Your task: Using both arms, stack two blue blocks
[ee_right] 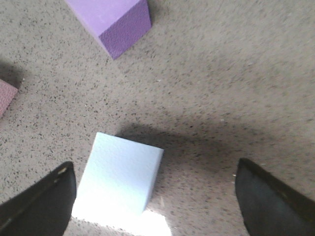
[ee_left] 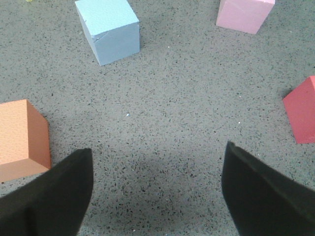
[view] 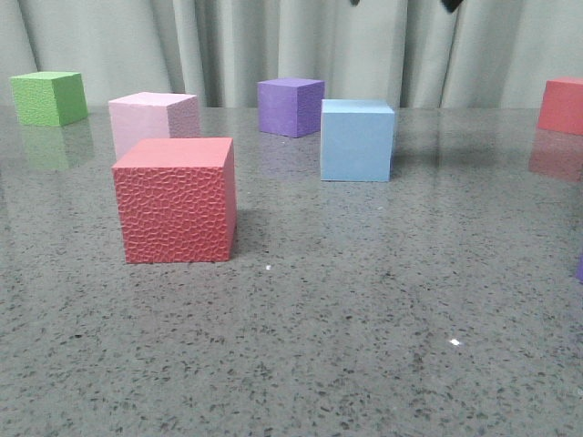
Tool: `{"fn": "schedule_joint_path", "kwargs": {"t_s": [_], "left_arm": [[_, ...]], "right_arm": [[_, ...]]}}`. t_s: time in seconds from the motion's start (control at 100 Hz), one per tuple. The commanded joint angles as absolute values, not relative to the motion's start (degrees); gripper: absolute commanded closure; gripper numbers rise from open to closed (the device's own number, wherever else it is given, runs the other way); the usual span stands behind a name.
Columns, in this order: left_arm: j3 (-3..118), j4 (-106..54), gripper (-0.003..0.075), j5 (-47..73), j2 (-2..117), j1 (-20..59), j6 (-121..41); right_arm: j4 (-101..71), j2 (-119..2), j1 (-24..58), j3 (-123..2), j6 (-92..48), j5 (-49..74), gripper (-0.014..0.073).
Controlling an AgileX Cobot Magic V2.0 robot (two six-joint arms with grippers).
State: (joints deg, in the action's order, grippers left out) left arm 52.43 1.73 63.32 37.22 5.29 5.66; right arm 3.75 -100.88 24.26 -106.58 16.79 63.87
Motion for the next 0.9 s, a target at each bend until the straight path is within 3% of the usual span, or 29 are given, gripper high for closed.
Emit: {"fn": "schedule_joint_path", "kwargs": {"t_s": [0.0,0.34,0.89], "left_arm": [[54.26,1.65,0.0207,59.96,37.63,5.06,5.7],[54.26,1.65,0.0207,59.96,37.63,5.06,5.7],[54.26,1.65,0.0207,59.96,37.63,5.06,5.7]], "right_arm": [[4.92,-96.14,22.88,-108.4,14.0,62.74,-0.0053],[4.81,-89.71,15.75,-105.96,9.08,65.36,-0.0053],[4.95,-66.28,5.74,-74.09,5.65,57.32,-0.0053]]}}
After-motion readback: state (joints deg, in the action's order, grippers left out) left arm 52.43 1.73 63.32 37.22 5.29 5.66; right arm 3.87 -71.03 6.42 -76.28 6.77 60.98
